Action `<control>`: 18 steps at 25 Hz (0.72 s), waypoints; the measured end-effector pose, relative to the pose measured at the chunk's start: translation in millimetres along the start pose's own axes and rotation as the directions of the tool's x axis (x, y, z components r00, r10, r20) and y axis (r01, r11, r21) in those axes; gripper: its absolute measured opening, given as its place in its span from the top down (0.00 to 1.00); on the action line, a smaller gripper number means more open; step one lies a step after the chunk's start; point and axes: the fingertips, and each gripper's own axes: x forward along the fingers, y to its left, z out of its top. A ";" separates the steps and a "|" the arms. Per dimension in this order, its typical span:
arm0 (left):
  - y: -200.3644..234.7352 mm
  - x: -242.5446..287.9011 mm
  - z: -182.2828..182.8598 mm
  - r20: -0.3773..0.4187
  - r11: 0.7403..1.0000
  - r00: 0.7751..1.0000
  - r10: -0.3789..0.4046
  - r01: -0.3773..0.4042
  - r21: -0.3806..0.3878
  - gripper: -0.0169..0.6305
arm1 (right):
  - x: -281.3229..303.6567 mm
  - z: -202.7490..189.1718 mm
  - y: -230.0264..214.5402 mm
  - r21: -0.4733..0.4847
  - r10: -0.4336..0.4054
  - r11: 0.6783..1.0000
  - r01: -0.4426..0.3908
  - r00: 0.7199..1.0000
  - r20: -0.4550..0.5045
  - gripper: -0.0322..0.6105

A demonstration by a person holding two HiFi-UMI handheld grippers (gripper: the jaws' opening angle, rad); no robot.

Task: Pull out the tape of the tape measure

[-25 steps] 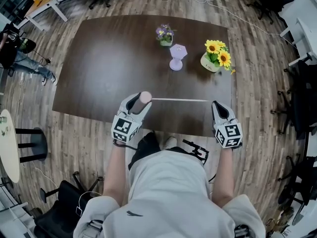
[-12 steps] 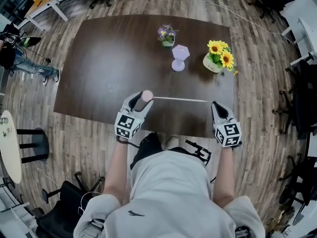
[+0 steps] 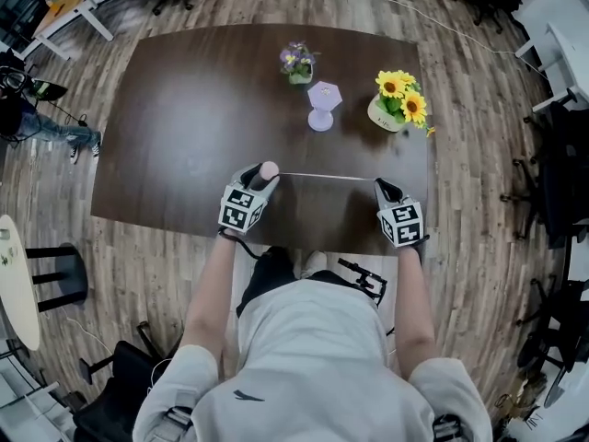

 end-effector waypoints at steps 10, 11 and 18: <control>0.9 35.0 -38.4 -0.166 0.998 0.986 0.022 -0.012 0.062 0.62 | 47.3 -52.2 -6.3 -0.052 0.004 0.999 -0.016 0.975 -0.224 0.94; 1.2 35.2 -38.6 -0.168 0.998 0.986 0.022 -0.012 0.062 0.62 | 48.3 -52.4 -6.3 -0.052 0.003 0.999 -0.015 0.975 -0.220 0.94; 2.2 38.1 -39.5 -0.162 0.997 0.986 0.038 -0.028 0.066 0.62 | 49.9 -55.0 -9.1 -0.012 -0.001 1.000 -0.001 0.984 -0.176 0.94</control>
